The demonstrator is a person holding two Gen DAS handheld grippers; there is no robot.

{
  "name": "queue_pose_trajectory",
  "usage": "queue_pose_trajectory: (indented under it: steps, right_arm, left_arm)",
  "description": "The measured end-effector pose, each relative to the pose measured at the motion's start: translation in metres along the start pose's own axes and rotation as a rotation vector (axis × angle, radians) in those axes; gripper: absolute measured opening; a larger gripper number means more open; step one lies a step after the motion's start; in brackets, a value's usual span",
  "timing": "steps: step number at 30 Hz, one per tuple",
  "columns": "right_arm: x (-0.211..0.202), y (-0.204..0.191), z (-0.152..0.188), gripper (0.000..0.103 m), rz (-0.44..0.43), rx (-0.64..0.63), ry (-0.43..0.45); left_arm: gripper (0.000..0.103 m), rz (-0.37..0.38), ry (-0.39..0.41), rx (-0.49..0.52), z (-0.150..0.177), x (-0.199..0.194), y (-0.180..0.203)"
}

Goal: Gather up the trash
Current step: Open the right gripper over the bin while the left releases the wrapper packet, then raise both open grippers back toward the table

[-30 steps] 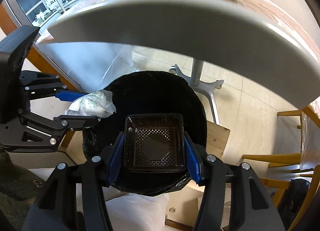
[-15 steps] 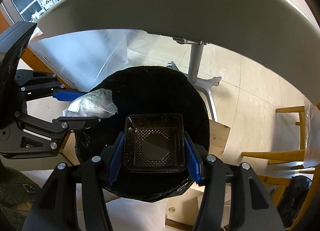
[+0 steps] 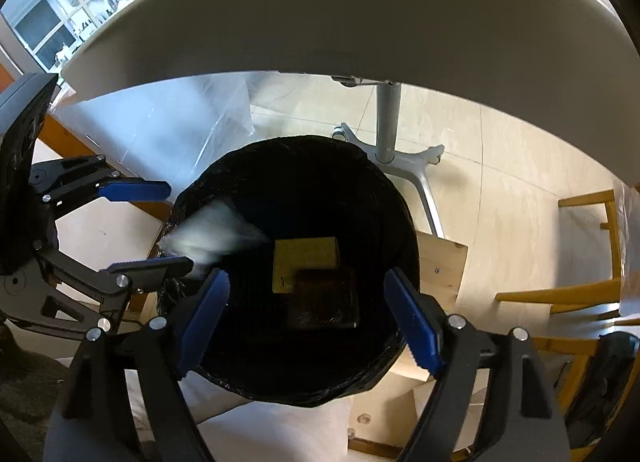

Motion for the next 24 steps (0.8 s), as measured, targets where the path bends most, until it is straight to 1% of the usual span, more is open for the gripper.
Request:
queue_pose_trajectory:
  steps: [5,7,9,10,11,12,13,14,15,16,17,19,21,24]
  right_arm:
    - [-0.020,-0.002,-0.003,0.079,-0.003,-0.017,0.016]
    - [-0.037,-0.005,-0.008,0.079,0.002,-0.038,0.039]
    - [-0.064,-0.009,-0.016,0.079,-0.007,-0.068,0.084]
    - [-0.074,-0.011,-0.020,0.079,-0.009,-0.080,0.106]
    - [-0.090,-0.013,-0.027,0.082,-0.006,-0.092,0.146]
    - [-0.103,-0.012,-0.034,0.087,-0.003,-0.088,0.184]
    - [-0.113,-0.011,-0.041,0.089,0.004,-0.077,0.218]
    - [-0.122,-0.008,-0.049,0.093,0.012,-0.062,0.254]
    - [-0.130,-0.005,-0.057,0.098,0.022,-0.043,0.290]
    - [-0.136,0.000,-0.068,0.099,0.045,-0.018,0.325]
    - [-0.138,0.006,-0.080,0.099,0.068,0.010,0.353]
    - [-0.136,0.017,-0.100,0.099,0.089,0.046,0.378]
    - [-0.127,0.025,-0.121,0.099,0.112,0.065,0.375]
    - [-0.107,0.027,-0.149,0.099,0.114,0.053,0.362]
  left_arm:
    - [0.069,-0.008,0.015,0.000,-0.001,-0.017,-0.003]
    - [0.072,-0.009,0.034,0.003,-0.003,-0.031,-0.003]
    - [0.075,-0.002,0.082,0.006,-0.008,-0.055,-0.002]
    - [0.079,0.011,0.112,0.006,-0.011,-0.070,-0.002]
    - [0.084,0.021,0.138,0.006,-0.016,-0.080,-0.001]
    - [0.086,0.028,0.172,0.007,-0.020,-0.092,-0.001]
    - [0.091,0.028,0.207,0.008,-0.026,-0.104,-0.001]
    - [0.096,0.023,0.259,0.007,-0.034,-0.120,-0.004]
    - [0.098,0.013,0.296,0.002,-0.042,-0.129,-0.007]
    - [0.101,-0.002,0.330,-0.008,-0.050,-0.137,-0.011]
    - [0.101,-0.026,0.364,-0.025,-0.060,-0.143,-0.017]
    - [0.101,-0.042,0.397,-0.068,-0.082,-0.144,-0.032]
    - [0.101,-0.063,0.396,-0.089,-0.099,-0.136,-0.045]
    - [0.101,-0.062,0.376,-0.067,-0.121,-0.116,-0.054]
Point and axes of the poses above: each gripper's, at about its wrist camera, not at the fingertips, and x roughly the way its jaws point, y to its right, z to its underside, the point moved 2 cm from there along x, roughly the way its jaws point, and after that the axes turned 10 degrees about y, right-handed, at the moved point
